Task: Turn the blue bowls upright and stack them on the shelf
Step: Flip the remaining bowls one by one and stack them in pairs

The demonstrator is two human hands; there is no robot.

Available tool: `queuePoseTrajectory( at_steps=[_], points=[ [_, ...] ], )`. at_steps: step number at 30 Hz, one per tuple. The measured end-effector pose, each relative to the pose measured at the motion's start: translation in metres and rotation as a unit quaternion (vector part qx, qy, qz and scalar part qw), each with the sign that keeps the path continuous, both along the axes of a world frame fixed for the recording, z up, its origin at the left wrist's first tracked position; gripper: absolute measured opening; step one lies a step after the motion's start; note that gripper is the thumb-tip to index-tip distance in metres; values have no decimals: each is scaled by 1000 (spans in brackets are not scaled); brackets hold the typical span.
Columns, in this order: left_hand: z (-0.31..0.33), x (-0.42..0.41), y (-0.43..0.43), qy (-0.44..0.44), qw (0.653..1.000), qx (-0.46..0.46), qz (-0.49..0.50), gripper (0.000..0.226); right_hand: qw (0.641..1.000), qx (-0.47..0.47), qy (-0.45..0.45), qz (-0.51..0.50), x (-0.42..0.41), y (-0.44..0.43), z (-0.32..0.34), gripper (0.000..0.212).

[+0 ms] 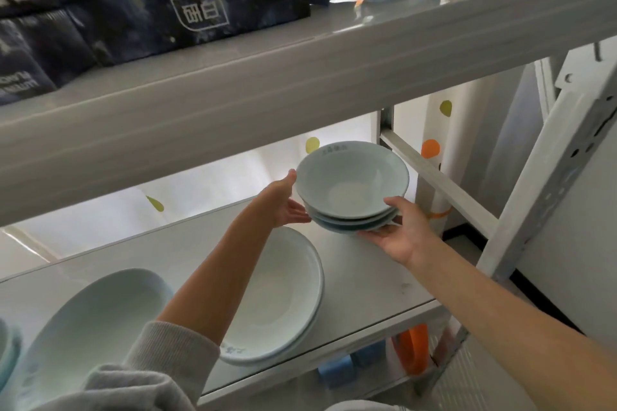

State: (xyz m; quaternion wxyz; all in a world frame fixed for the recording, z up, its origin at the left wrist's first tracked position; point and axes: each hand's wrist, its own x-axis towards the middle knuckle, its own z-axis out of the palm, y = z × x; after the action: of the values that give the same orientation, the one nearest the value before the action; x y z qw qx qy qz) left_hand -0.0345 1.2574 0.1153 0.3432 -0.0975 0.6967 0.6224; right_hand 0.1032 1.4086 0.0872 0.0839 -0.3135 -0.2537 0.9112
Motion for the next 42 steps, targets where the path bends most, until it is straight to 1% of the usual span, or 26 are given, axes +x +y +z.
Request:
queuePoseTrajectory(
  at_steps=[2, 4, 5, 7, 9, 13, 15, 17, 20, 21, 22, 24, 25, 27, 29, 30, 32, 33, 37, 42],
  points=[
    [1, 0, 1, 5, 1000, 16, 7, 73, 1000, -1, 10, -6, -3, -3, 2, 33],
    [-1, 2, 1, 25, 999, 21, 19, 73, 1000, 1, 16, -8, -9, -4, 3, 39],
    [-3, 2, 1, 45, 999, 15, 26, 71, 1000, 3, 13, -8, -12, -3, 3, 39],
    [-4, 3, -2, 102, 994, -6, 33, 67, 1000, 5, 8, -11, -20, -1, 4, 30],
    [-4, 3, -10, 151, 987, -59, 13, 65, 1000, 6, 5, -8, -27, 2, 4, 23],
    [-3, -4, -42, 215, 951, -215, -50, 64, 1000, 1, 7, 3, -41, 6, 6, 25],
    [-7, -6, -62, 227, 939, -245, -79, 64, 1000, 2, 4, 9, -47, 7, 6, 26],
    [-9, 1, -83, 229, 933, -251, -117, 61, 1000, 0, 4, 13, -54, 8, 6, 24],
    [-14, 8, -110, 217, 932, -245, -152, 65, 999, 3, 20, 26, -60, 8, 7, 23],
    [-15, 9, -118, 205, 936, -240, -153, 66, 999, 12, 18, 39, -60, 7, 6, 26],
    [-15, 10, -126, 190, 941, -238, -147, 66, 998, 30, 3, 62, -57, 4, 3, 35],
    [-16, 8, -141, 156, 947, -249, -132, 67, 984, 73, -55, 151, -44, -6, -10, 65],
    [-17, 10, -147, 133, 947, -261, -134, 69, 971, 83, -79, 210, -32, -14, -18, 74],
    [-20, 13, -154, 76, 949, -270, -142, 73, 939, 84, -103, 316, -9, -33, -35, 79],
    [-25, 17, -153, 19, 968, -218, -127, 76, 917, 68, -107, 379, 10, -50, -42, 77],
    [-24, 19, -150, 6, 973, -200, -117, 75, 911, 50, -108, 394, 16, -57, -43, 76],
    [-20, 20, -143, 11, 974, -201, -103, 72, 911, 10, -106, 398, 22, -67, -39, 72],
    [-18, 22, -139, 14, 974, -206, -96, 72, 912, 6, -107, 395, 25, -69, -35, 71],
    [-20, 29, -119, 6, 978, -185, -99, 73, 915, 29, -123, 382, 35, -51, -24, 65],
    [-31, 42, -74, 8, 984, -133, -117, 71, 938, 54, -144, 310, 53, 3, -27, 70]
  ],
)
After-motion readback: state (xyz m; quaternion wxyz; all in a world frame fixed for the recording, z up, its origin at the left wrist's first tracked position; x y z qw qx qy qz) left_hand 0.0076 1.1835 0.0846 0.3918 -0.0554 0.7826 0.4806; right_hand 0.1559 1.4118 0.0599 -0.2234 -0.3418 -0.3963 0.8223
